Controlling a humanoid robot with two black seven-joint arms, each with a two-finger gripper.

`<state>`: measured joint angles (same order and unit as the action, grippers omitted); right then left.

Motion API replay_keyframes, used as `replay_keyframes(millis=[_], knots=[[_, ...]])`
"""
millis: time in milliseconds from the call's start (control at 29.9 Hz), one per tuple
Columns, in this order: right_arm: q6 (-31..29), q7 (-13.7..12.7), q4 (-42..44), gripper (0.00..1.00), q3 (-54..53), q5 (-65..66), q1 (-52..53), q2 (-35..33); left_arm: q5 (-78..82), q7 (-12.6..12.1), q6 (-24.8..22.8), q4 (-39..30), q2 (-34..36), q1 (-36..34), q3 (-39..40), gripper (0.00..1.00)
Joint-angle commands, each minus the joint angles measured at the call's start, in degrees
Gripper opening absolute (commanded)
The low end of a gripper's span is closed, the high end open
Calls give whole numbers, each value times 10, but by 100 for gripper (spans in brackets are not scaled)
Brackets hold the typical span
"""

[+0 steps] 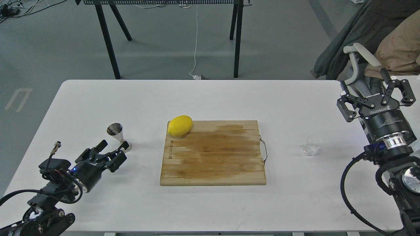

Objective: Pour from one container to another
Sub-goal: 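Close the left gripper around the steel jigger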

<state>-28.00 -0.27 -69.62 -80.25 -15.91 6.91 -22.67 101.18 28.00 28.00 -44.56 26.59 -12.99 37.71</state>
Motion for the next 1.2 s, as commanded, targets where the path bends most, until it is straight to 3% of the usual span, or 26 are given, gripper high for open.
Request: replay_keyframes(millis=[0, 735, 1169], knots=[[0, 0, 0, 99, 0, 0, 0, 0, 1, 0, 0, 14, -8, -9, -6, 98], [0, 0, -1, 99, 0, 0, 0, 0, -3, 0, 0, 110, -66, -70, -47, 95], [0, 0, -1, 99, 0, 0, 0, 0, -4, 0, 0, 179, -98, -106, -55, 81]])
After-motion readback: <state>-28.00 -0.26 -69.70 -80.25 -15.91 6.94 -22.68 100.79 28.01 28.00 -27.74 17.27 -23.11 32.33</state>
